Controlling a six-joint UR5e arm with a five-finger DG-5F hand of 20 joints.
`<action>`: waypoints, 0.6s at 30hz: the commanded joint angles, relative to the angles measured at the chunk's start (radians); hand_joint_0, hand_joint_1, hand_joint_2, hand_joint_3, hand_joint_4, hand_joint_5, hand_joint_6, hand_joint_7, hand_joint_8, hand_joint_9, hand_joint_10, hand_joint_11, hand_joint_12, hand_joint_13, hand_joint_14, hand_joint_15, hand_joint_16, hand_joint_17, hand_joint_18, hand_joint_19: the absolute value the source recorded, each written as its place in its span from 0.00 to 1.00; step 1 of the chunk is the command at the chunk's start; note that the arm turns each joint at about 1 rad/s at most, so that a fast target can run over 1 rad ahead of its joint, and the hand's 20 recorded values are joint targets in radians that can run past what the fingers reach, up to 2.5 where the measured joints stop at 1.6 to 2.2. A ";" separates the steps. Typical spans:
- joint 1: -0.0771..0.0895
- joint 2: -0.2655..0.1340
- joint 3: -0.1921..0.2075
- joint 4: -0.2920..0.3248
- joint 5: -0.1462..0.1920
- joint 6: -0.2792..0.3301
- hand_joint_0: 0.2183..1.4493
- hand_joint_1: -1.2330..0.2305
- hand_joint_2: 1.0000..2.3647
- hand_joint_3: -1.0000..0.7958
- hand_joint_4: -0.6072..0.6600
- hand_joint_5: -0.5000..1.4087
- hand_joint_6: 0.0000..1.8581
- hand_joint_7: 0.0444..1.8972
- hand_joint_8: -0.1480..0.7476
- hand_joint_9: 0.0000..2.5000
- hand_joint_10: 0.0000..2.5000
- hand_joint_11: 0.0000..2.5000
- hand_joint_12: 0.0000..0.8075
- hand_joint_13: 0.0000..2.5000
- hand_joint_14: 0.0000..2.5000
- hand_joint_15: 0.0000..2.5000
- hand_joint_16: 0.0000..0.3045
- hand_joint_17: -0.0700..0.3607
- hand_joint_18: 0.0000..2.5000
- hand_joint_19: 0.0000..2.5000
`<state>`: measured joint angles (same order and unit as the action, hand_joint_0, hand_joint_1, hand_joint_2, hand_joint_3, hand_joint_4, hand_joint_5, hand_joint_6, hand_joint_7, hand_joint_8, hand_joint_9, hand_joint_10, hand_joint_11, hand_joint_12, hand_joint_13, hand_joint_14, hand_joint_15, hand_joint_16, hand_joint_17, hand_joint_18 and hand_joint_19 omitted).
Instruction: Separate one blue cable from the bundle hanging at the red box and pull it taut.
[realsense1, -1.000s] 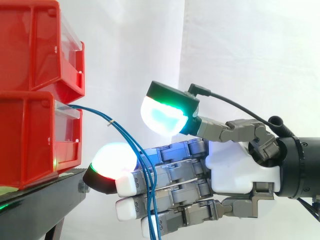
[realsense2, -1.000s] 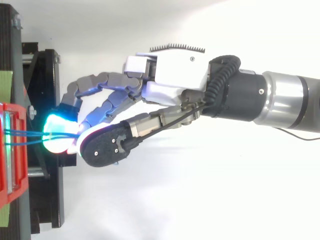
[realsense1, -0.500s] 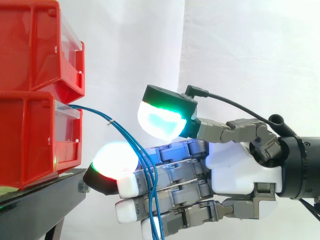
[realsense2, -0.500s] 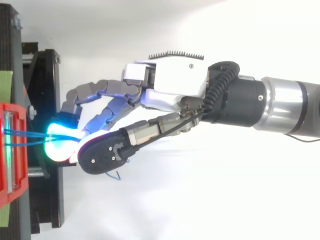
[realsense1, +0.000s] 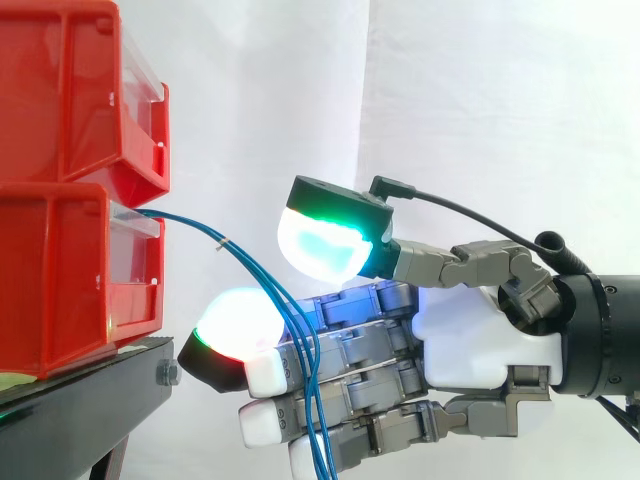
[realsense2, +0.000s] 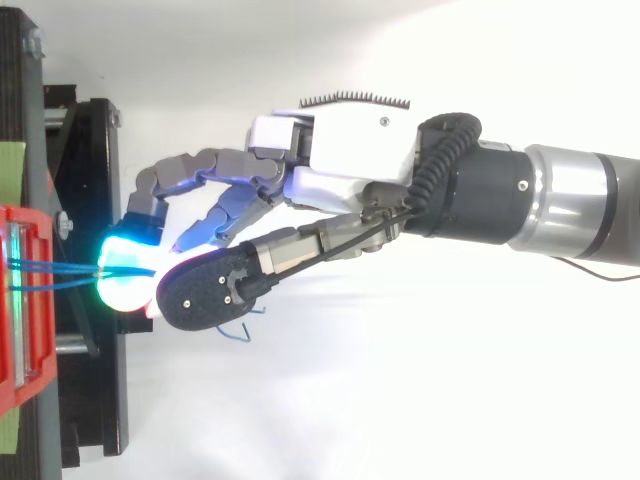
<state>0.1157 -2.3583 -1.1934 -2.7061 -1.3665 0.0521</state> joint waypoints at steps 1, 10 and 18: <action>-0.002 0.014 0.000 -0.021 0.000 -0.001 0.39 0.47 0.01 0.36 0.67 0.20 0.27 0.60 0.51 0.35 0.01 0.14 0.42 0.31 0.00 0.13 0.11 0.34 0.27 0.16; 0.002 0.022 0.000 -0.055 0.000 -0.005 0.38 0.46 0.01 0.35 0.67 0.20 0.27 0.60 0.51 0.35 0.00 0.15 0.43 0.31 0.00 0.13 0.11 0.34 0.27 0.16; 0.001 0.053 0.000 -0.073 0.004 -0.005 0.38 0.44 0.01 0.37 0.65 0.20 0.27 0.61 0.51 0.35 0.00 0.16 0.43 0.31 0.01 0.14 0.11 0.34 0.27 0.16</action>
<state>0.1171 -2.3197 -1.1935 -2.7682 -1.3641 0.0482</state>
